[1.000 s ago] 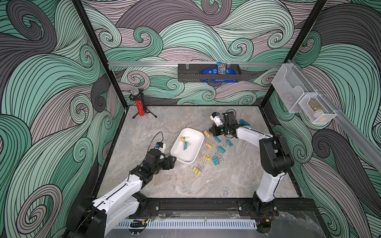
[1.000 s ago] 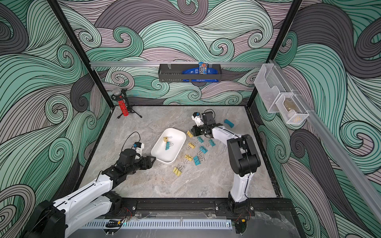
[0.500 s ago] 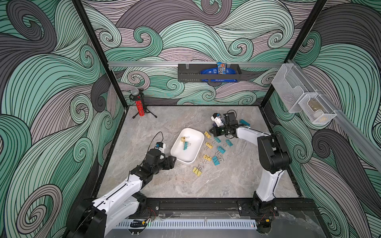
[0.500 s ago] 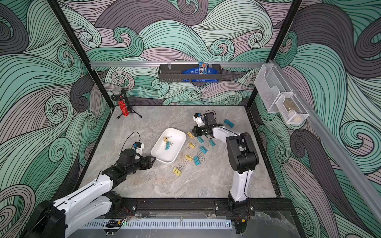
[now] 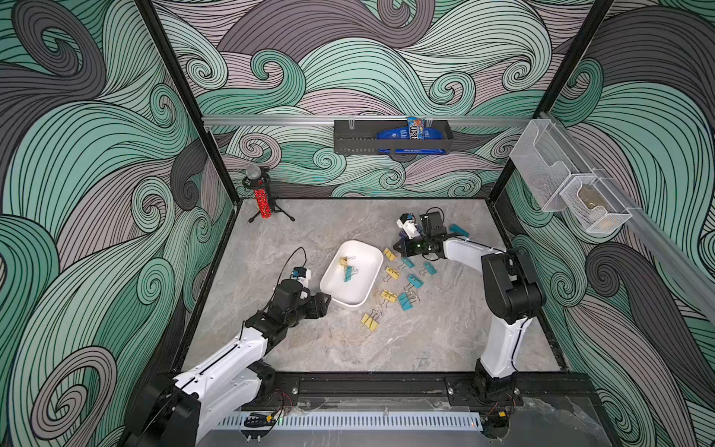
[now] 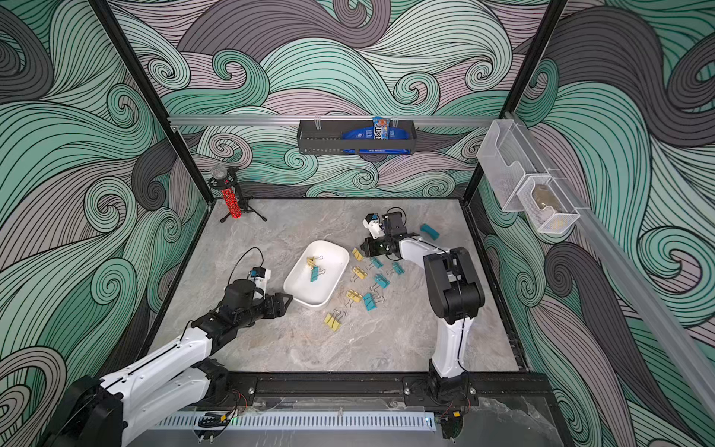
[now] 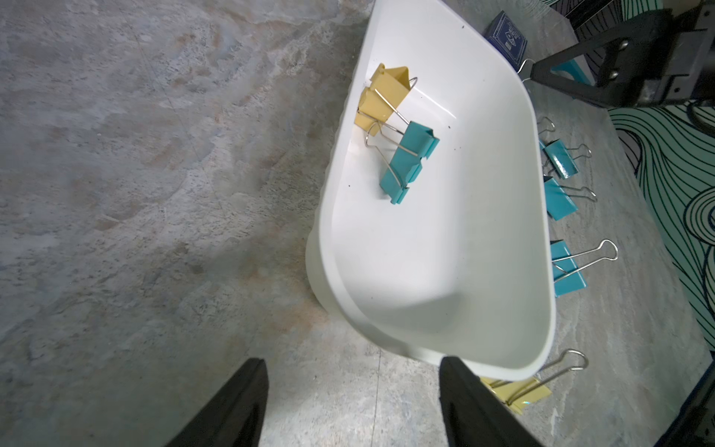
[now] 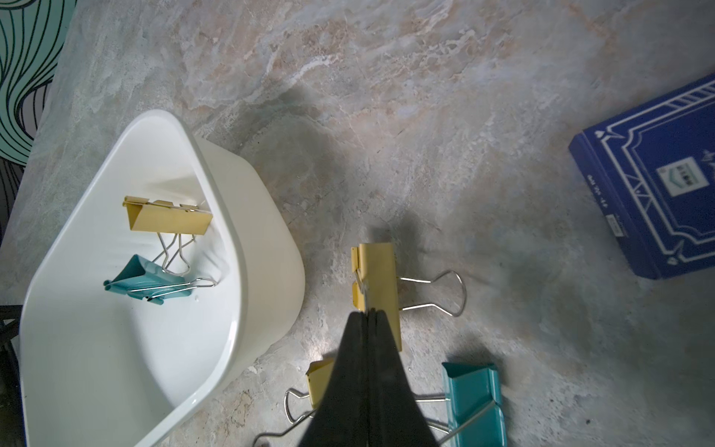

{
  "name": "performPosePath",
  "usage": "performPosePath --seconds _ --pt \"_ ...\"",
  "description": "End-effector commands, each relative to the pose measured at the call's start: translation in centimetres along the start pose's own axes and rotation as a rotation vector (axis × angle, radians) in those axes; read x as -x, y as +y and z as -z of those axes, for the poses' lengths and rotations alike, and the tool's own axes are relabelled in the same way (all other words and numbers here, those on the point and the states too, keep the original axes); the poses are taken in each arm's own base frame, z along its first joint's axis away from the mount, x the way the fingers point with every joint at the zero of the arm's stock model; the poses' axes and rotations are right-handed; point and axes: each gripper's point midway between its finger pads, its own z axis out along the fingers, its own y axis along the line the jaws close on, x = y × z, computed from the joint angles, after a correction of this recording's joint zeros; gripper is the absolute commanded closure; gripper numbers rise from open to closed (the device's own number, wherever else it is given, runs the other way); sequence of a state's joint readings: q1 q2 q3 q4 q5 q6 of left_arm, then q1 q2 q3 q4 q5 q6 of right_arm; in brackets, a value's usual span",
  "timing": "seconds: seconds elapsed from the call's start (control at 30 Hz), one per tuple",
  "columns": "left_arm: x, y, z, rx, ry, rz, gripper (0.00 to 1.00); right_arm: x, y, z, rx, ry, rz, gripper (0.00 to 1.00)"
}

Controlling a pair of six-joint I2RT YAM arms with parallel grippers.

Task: Take out the binder clips from the storage box
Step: Place the binder clip at the center of the board.

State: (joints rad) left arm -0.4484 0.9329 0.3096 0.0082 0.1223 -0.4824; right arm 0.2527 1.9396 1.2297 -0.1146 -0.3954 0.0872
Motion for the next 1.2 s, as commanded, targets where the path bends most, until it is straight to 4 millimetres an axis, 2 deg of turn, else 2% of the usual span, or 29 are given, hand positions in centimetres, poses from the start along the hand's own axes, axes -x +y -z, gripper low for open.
performPosePath --seconds 0.0,0.43,0.53,0.8,1.17 --pt "0.7 -0.5 0.1 -0.007 -0.016 0.004 0.27 0.0 -0.1 -0.3 0.016 -0.001 -0.008 1.0" --pt "1.0 -0.5 0.1 -0.003 -0.018 -0.003 0.27 -0.3 -0.8 -0.5 0.005 0.006 -0.025 0.94" --pt "1.1 -0.6 0.1 -0.003 -0.017 -0.004 0.27 0.0 -0.7 -0.4 0.005 0.0 -0.022 0.87" --pt "1.2 -0.6 0.1 -0.004 -0.019 -0.003 0.27 0.1 -0.7 -0.3 0.009 -0.003 -0.025 0.78" --pt "1.2 -0.7 0.1 -0.008 -0.019 0.0 0.27 1.4 -0.5 2.1 -0.051 -0.06 -0.001 0.65"
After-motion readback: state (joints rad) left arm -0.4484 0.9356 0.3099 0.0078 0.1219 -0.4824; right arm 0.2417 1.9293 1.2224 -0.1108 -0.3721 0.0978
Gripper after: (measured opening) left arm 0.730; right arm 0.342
